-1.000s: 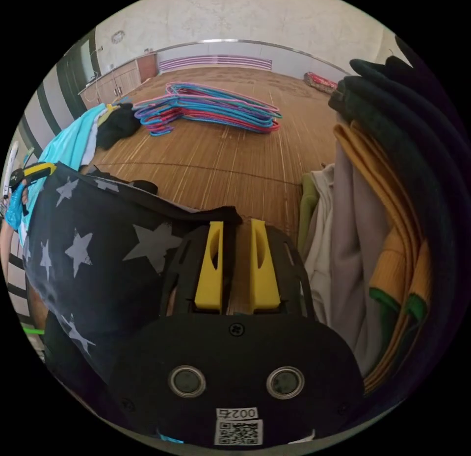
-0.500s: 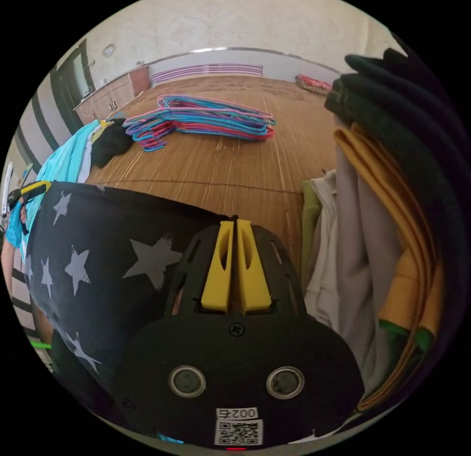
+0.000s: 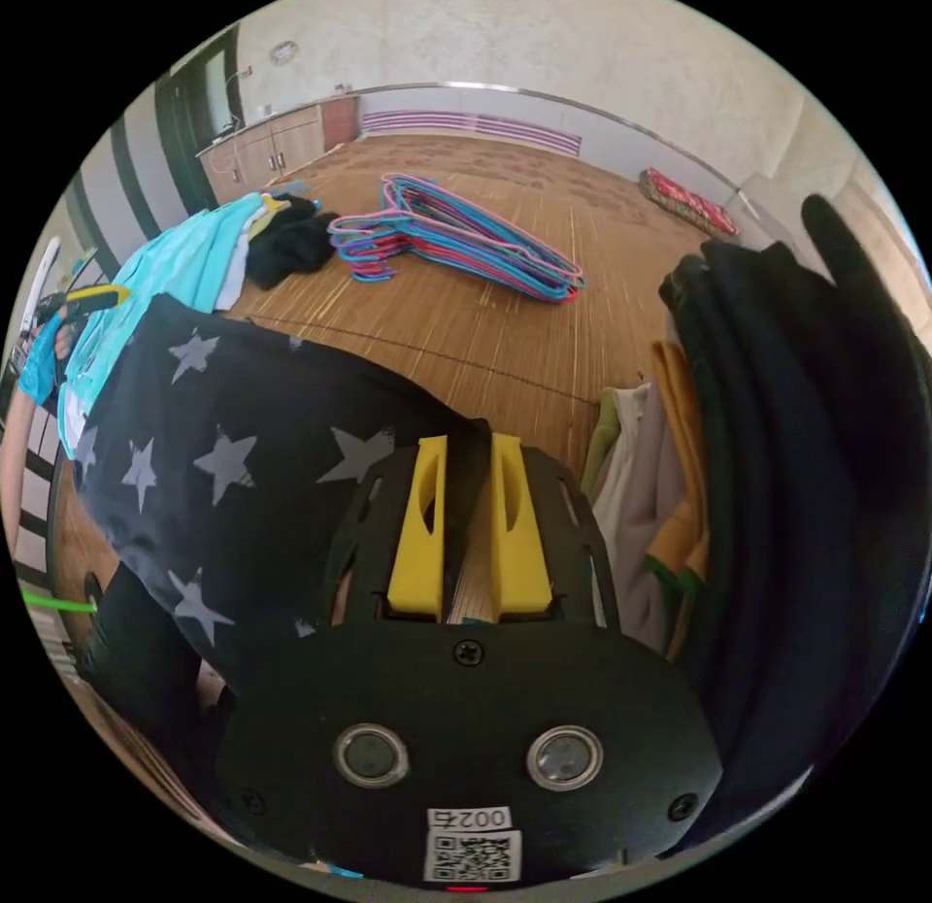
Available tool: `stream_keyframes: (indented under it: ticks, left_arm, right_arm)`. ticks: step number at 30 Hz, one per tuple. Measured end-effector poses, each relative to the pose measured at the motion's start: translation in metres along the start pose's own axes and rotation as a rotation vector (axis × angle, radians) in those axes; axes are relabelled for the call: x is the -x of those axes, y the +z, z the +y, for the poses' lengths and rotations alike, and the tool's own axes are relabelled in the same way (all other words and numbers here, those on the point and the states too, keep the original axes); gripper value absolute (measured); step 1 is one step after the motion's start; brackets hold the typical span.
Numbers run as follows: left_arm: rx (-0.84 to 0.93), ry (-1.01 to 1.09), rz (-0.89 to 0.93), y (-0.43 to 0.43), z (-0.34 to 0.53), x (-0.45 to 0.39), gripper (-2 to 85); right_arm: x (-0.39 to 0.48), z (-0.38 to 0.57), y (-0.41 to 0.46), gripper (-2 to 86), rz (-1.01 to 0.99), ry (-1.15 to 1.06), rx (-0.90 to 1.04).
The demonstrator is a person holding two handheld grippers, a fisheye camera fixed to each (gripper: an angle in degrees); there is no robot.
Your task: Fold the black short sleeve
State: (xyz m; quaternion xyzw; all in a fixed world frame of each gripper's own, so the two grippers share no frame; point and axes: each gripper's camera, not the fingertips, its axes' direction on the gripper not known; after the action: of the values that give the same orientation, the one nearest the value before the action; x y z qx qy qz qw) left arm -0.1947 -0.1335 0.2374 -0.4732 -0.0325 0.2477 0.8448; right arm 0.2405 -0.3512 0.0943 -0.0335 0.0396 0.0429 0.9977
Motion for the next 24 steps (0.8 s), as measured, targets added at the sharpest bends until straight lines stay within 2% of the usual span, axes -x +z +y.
stream_keyframes:
  ticks: [3, 8, 14, 16, 21, 24]
  left_arm:
    - [-0.075, -0.004, -0.004, -0.025, 0.028, -0.014, -0.4]
    - [-0.153, 0.101, 0.076, -0.049, 0.082, -0.074, -0.9]
    - [-0.11, -0.035, 0.177, -0.053, 0.129, -0.147, -0.9]
    - [-0.096, -0.097, 0.159, -0.054, 0.139, -0.166, -0.9]
    - [-0.081, -0.288, -0.023, -0.065, 0.167, -0.219, -0.9]
    - [-0.047, -0.289, -0.063, -0.07, 0.182, -0.248, -1.0]
  right_arm:
    - [0.015, 0.022, -0.035, 6.7, -0.021, -0.006, -0.052]
    - [0.035, 0.071, -0.084, 4.5, -0.071, 0.124, -0.135]
    - [0.069, 0.107, -0.129, 3.0, -0.071, 0.303, -0.187]
    - [0.083, 0.116, -0.143, 2.8, -0.088, 0.329, -0.211]
    - [0.135, 0.134, -0.179, 2.4, -0.152, 0.292, -0.273]
    - [0.171, 0.139, -0.202, 1.9, -0.152, 0.255, -0.293]
